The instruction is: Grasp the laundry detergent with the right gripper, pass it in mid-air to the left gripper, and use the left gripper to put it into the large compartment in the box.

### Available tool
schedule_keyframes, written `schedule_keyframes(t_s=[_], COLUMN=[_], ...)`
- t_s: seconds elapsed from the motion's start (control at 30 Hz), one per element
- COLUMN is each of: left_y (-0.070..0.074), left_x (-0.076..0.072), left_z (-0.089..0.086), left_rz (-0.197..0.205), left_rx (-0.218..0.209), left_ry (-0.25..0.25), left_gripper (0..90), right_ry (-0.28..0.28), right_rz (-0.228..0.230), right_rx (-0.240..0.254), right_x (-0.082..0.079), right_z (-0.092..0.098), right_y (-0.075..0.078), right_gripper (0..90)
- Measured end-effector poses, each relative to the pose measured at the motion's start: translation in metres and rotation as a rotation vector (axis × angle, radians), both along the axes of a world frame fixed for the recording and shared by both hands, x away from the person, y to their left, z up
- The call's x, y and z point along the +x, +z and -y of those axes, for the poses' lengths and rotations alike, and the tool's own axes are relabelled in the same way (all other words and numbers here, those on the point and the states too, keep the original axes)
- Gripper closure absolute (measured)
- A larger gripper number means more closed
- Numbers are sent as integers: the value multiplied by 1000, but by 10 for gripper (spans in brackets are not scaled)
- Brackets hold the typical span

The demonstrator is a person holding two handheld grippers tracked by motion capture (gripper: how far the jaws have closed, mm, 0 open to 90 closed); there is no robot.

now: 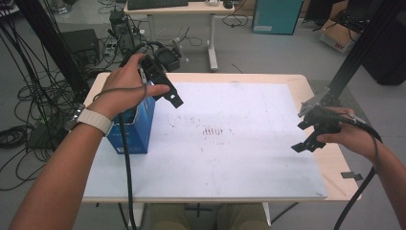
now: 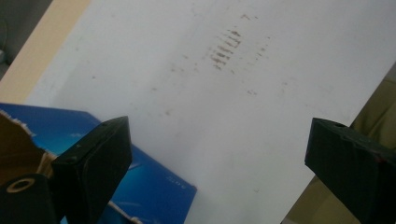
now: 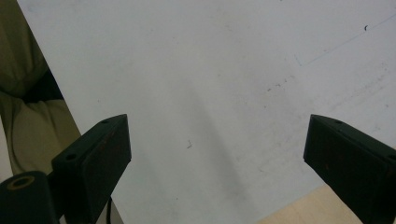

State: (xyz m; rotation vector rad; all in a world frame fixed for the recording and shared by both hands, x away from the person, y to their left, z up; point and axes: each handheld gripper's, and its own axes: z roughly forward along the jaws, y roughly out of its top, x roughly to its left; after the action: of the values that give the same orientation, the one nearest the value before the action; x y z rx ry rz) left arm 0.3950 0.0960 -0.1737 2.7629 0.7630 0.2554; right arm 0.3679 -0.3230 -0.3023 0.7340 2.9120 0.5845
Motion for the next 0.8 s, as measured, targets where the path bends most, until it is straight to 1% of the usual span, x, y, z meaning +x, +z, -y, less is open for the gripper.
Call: schedule_keyframes(t_s=[0.1, 0.13, 0.23, 0.33, 0.4, 0.57, 0.6, 0.63, 0.7, 0.73, 0.8], left_y=[-9, -11, -19, -26, -30, -38, -39, -40, -41, -42, -42], left_x=[-2, -3, -4, -5, -4, -6, -6, -6, -6, -7, -8], left_z=[8, 11, 17, 22, 24, 30, 31, 32, 34, 35, 36], left_rz=[-10, -9, -16, -20, -22, -18, -17, -17, -14, -17, -15], left_rx=[15, 15, 19, 28, 24, 12, 19, 24, 12, 20, 19], left_ry=[-26, -33, -61, -75, -80, -111, -120, -119, -124, -129, -134], left_gripper=[82, 82, 82, 82, 82, 82, 82, 83, 83, 83, 83], right_ry=[1, -5, 1, -10, -18, -18, -16, -17, -18, -17, -20], right_rz=[2, 1, 3, -2, -4, 0, -2, -5, -7, -4, -4], right_rx=[0, 4, 7, 3, 5, 8, 7, 6, 7, 8, 10], right_x=[0, -1, -1, -1, -2, -1, -1, -1, 0, 0, 0], right_z=[0, 0, 1, 2, 2, 3, 3, 3, 3, 4, 3], right_y=[-1, -1, -2, -2, -2, -2, -2, -2, -3, -3, -3], right_gripper=[75, 75, 75, 75, 76, 75, 75, 75, 75, 75, 75])
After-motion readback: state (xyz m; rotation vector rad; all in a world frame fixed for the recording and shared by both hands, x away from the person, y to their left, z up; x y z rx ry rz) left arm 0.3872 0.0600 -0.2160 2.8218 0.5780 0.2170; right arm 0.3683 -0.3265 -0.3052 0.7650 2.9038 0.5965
